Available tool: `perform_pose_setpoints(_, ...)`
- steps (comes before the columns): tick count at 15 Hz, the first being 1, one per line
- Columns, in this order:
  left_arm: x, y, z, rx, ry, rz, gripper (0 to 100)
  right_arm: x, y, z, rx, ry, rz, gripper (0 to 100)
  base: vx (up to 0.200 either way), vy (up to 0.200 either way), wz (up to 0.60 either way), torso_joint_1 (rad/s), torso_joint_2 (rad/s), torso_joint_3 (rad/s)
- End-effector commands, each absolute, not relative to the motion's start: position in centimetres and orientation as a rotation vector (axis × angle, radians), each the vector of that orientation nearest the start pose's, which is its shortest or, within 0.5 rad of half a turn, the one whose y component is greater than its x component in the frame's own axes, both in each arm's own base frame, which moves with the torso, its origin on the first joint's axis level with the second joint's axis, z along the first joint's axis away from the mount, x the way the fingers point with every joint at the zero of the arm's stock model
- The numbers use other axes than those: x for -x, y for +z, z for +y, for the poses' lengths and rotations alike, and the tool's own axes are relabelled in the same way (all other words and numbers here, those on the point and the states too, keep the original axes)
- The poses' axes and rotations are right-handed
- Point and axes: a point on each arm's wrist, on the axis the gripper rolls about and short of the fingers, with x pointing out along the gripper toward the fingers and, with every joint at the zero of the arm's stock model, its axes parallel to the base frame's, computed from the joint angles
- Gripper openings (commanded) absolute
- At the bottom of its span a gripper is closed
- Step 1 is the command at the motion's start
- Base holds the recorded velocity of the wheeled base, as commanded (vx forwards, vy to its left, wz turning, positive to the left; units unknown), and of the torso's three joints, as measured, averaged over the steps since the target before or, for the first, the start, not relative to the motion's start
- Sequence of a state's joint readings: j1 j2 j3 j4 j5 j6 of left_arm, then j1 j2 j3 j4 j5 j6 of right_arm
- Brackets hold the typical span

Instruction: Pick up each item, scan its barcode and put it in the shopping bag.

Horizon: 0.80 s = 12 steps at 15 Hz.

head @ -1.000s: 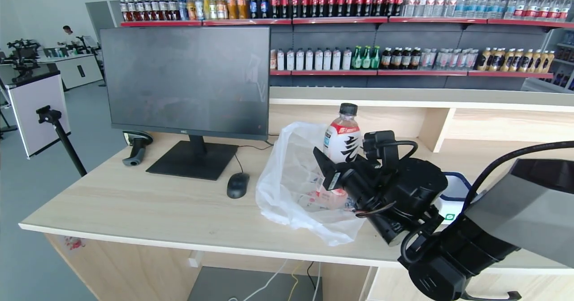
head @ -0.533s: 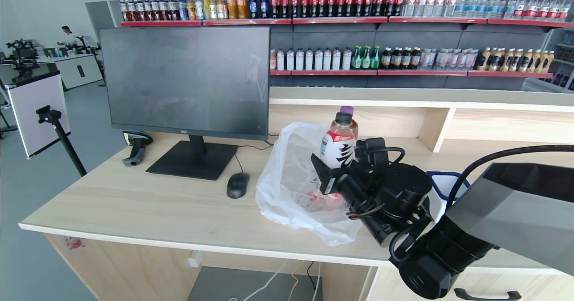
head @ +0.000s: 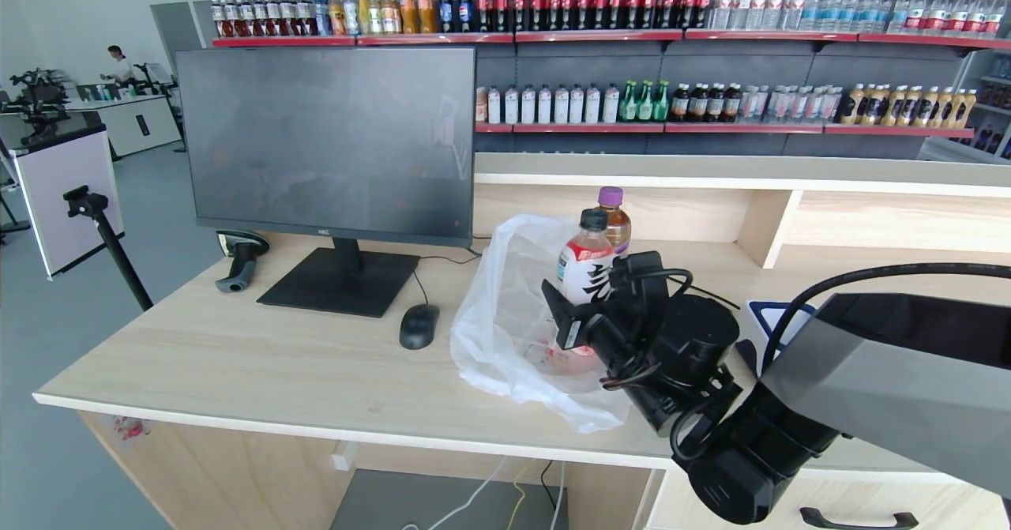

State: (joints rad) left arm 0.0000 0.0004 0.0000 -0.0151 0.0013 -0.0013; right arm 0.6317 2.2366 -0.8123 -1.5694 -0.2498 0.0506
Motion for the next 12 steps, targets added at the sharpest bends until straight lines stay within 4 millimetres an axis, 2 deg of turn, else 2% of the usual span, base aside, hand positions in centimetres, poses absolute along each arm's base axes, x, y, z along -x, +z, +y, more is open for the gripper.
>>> perform_pose_setpoints(1,2.3,7.7,0.0,0.002,0.002,-0.014,100,-31.5,8.3,22.3,-0.103,0.384,-0.106,0,0.0,0.0,0.0,0.0,0.0,0.0)
perform_pose_setpoints(12,2.3,7.7,0.0,0.002,0.003,-0.015,100,-30.9,6.6,22.0,-0.074,0.383,-0.044,0,0.0,0.0,0.0,0.0,0.0,0.0)
